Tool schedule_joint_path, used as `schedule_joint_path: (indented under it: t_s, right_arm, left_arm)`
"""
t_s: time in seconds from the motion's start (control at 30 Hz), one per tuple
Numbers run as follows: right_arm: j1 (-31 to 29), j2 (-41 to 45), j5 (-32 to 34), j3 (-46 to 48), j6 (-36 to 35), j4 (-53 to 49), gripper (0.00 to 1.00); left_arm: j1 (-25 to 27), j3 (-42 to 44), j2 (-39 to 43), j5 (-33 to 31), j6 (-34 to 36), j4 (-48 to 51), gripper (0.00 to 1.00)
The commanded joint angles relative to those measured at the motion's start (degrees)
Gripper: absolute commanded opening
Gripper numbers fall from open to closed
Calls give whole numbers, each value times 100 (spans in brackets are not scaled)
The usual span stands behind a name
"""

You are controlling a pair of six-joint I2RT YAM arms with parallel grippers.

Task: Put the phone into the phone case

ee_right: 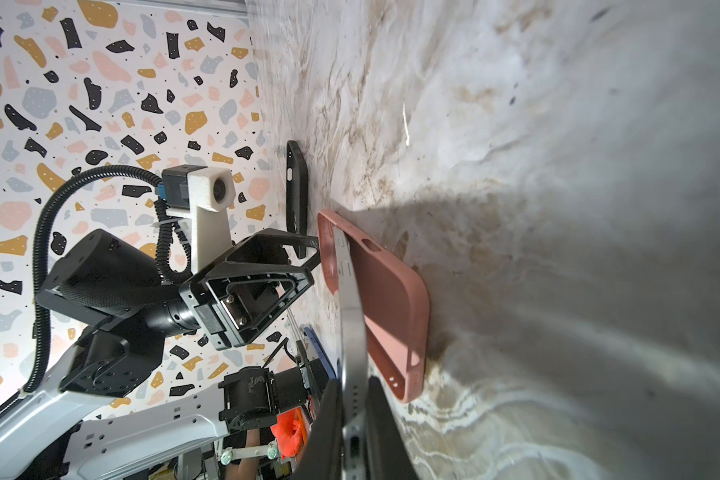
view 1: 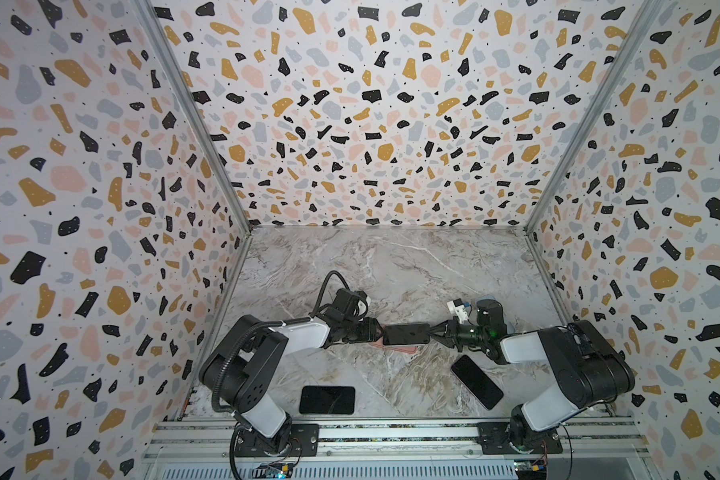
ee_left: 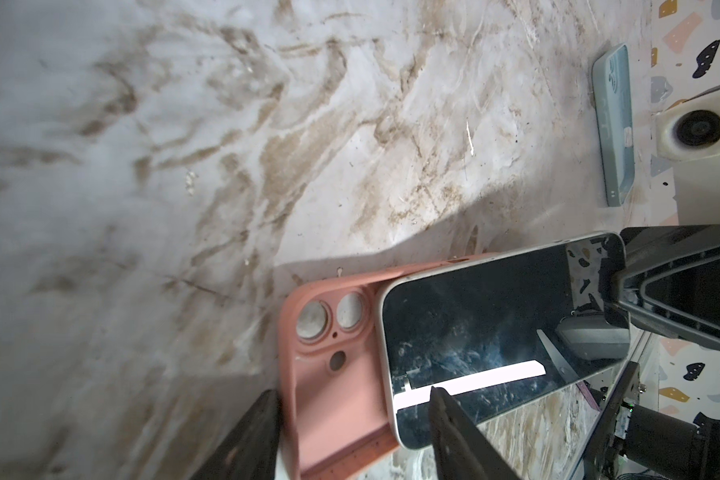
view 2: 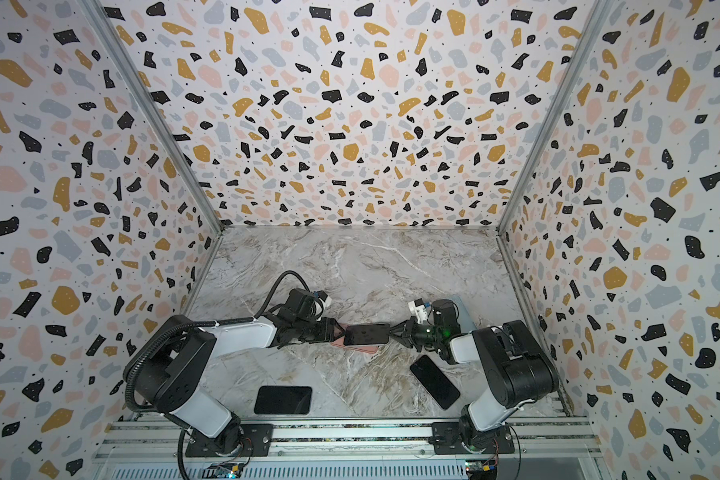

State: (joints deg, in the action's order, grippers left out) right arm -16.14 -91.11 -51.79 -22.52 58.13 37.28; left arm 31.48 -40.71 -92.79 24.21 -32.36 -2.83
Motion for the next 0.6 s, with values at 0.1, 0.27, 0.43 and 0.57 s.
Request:
schedule_joint_path:
  t_s: [0.1,0.27,0.43,0.57]
  right_arm:
    - [-86,-97,469,-172,-397,-551,0]
    - [-91,-25,605,-233,-583,-850,0]
    - [-109,-67,712,-364,-869,-1188,0]
    - [-134,-140,740,-457,-1049,-1424,0]
  left_arm:
    - [-2,195,90,164,48,140,50]
    - [-2,109,113,-1,316,545,49]
    - [2,13,183,-61,564,813,55]
    - [22,-2,154,-88,678,916,58]
